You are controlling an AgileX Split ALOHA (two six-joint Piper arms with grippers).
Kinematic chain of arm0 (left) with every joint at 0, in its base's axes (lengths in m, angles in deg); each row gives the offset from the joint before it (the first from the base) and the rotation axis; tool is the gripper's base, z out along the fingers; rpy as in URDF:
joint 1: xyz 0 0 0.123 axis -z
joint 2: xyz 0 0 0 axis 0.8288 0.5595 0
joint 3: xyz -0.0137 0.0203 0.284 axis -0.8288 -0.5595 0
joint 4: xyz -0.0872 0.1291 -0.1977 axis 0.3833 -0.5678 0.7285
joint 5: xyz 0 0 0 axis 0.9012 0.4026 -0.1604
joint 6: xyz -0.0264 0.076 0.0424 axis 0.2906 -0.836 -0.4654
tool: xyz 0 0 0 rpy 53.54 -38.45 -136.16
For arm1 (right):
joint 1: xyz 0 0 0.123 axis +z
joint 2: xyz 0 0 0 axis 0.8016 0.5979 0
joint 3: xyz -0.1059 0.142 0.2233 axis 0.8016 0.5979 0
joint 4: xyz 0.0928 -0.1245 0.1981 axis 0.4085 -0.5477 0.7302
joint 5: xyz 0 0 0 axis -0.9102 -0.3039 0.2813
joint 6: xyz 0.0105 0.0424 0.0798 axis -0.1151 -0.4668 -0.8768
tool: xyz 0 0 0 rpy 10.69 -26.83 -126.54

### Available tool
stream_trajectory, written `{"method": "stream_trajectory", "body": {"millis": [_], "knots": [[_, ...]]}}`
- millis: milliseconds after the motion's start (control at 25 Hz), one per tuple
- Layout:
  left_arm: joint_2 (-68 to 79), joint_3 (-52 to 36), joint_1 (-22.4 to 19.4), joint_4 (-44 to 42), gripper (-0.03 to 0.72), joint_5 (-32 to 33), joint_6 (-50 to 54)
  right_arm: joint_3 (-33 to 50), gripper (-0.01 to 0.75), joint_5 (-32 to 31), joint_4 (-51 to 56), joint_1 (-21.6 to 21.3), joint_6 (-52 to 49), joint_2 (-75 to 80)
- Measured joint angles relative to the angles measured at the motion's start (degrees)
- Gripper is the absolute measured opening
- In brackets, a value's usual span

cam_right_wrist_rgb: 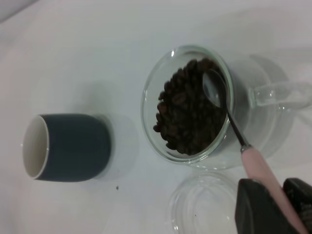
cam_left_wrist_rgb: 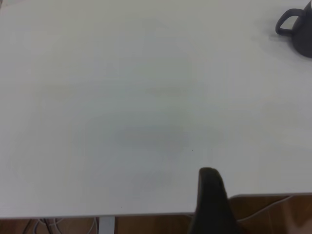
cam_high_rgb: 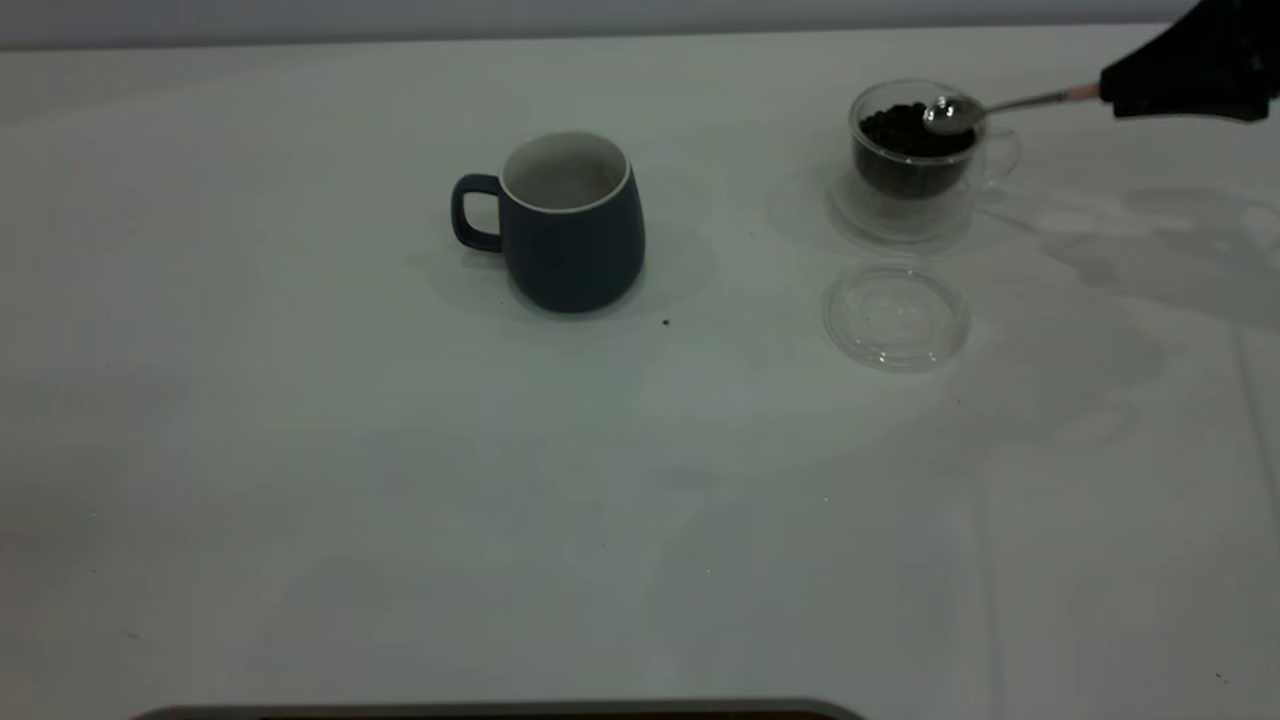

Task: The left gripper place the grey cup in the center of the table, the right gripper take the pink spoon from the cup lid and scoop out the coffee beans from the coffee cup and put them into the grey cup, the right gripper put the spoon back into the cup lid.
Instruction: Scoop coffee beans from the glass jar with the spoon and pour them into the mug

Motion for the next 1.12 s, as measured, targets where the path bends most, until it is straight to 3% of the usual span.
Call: {"method": "stream_trajectory", "body": {"millis": [1120], "knots": [[0.0,0.0,0.0,0.0,0.569,0.0,-0.1,-1.6,0.102,-3.9,0.0,1.8,-6.0,3.2]]}}
